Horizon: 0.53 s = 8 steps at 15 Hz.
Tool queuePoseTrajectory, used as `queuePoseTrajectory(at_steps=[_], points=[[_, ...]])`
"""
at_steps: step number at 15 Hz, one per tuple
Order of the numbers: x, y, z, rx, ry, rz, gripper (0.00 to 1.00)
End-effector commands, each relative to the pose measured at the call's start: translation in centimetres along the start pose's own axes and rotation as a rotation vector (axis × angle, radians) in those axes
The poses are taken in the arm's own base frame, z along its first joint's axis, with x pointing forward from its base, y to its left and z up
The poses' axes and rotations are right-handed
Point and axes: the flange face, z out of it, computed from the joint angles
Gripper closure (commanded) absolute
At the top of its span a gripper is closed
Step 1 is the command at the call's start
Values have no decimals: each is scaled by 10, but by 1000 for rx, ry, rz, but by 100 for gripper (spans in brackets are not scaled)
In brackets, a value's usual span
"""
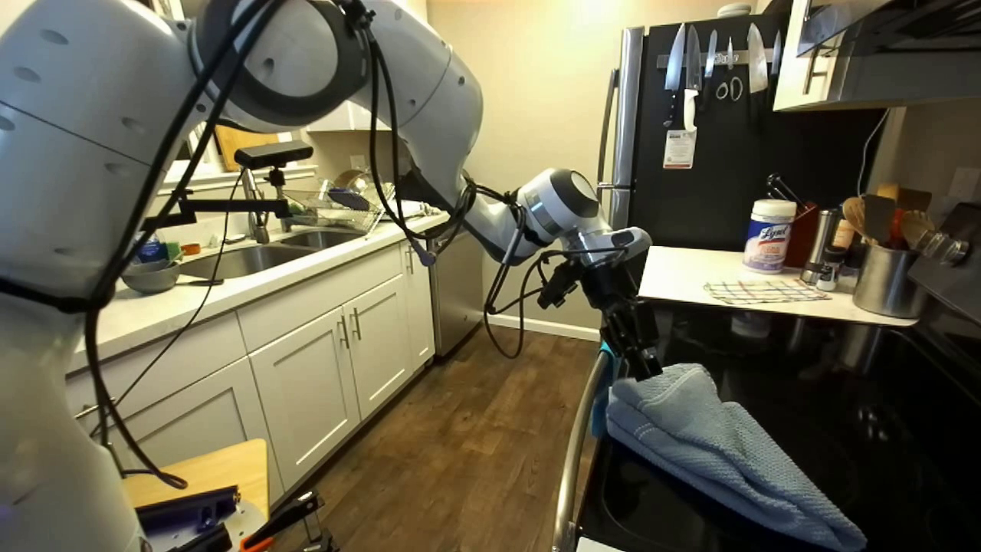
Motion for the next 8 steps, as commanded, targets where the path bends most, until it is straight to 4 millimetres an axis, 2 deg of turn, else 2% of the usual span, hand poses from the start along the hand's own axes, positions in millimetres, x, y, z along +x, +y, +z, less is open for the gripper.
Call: queuePoseTrajectory(at_steps=[1, 2, 5, 6, 8], points=[[-13, 12, 0, 41, 7, 5, 93], [-14, 12, 0, 44, 8, 4, 99], [-18, 8, 0, 55, 7, -17, 100], [-19, 3, 1, 46, 4, -28, 74], [-22, -7, 3, 38, -3, -48, 70]])
